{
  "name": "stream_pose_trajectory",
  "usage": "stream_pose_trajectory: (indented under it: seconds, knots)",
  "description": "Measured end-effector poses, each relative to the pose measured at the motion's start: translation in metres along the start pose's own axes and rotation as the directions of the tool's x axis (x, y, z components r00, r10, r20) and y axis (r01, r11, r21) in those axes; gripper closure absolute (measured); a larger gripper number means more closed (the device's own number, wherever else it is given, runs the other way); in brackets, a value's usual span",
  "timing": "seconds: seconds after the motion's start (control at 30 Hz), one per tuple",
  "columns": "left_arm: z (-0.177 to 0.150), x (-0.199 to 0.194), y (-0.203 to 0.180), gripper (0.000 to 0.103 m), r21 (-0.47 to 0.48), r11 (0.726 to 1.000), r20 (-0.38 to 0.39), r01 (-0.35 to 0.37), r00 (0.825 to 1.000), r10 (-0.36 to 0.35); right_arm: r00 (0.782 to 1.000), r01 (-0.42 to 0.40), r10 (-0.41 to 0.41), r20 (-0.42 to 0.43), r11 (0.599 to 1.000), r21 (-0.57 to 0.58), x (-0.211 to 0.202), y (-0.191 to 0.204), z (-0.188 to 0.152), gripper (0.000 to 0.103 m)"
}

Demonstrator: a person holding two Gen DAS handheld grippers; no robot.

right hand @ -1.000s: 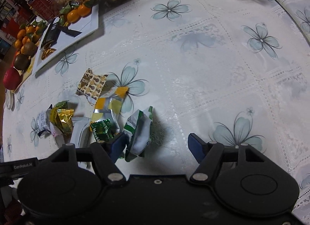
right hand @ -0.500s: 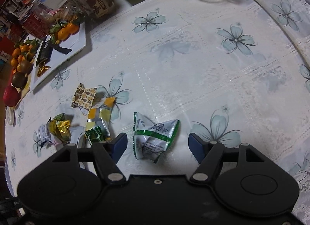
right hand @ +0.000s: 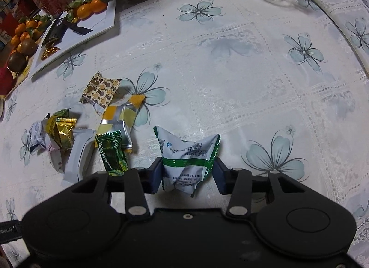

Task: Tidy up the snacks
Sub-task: 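Grasp the red-and-white packet with left tool while right grasps green-and-white candy, then carry both snacks over the tray and open both tools to drop them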

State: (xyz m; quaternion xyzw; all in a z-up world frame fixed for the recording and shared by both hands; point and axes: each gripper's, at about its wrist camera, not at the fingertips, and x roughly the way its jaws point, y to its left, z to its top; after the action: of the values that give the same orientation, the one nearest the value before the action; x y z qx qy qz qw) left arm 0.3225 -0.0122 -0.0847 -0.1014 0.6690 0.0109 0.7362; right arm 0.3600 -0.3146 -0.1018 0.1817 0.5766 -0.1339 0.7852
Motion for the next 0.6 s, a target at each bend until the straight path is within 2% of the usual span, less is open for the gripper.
stream_pose_trajectory:
  seconds: [0.13,0.3,0.47,0.6]
  knots:
    - [-0.008,-0.002,0.011,0.043,-0.161,0.987,0.004,0.023,1.000,-0.023,0.999,-0.015,0.016,0.029,1.000,-0.002,-0.008,-0.003,-0.005,0.055]
    - [-0.013,0.002,0.013,0.043,-0.305,0.949,-0.008,0.079,0.996,-0.086,0.998,-0.038,0.039,0.056,0.999,-0.023,-0.019,-0.003,-0.015,0.055]
    - [-0.008,0.012,0.011,0.043,-0.407,0.912,0.002,0.043,0.999,-0.046,0.994,-0.052,0.057,0.092,0.997,-0.051,-0.031,-0.003,-0.025,0.055]
    - [-0.003,0.012,0.012,0.042,-0.440,0.898,0.019,0.030,1.000,-0.025,0.991,-0.067,0.074,0.108,0.995,-0.075,-0.039,-0.005,-0.034,0.055]
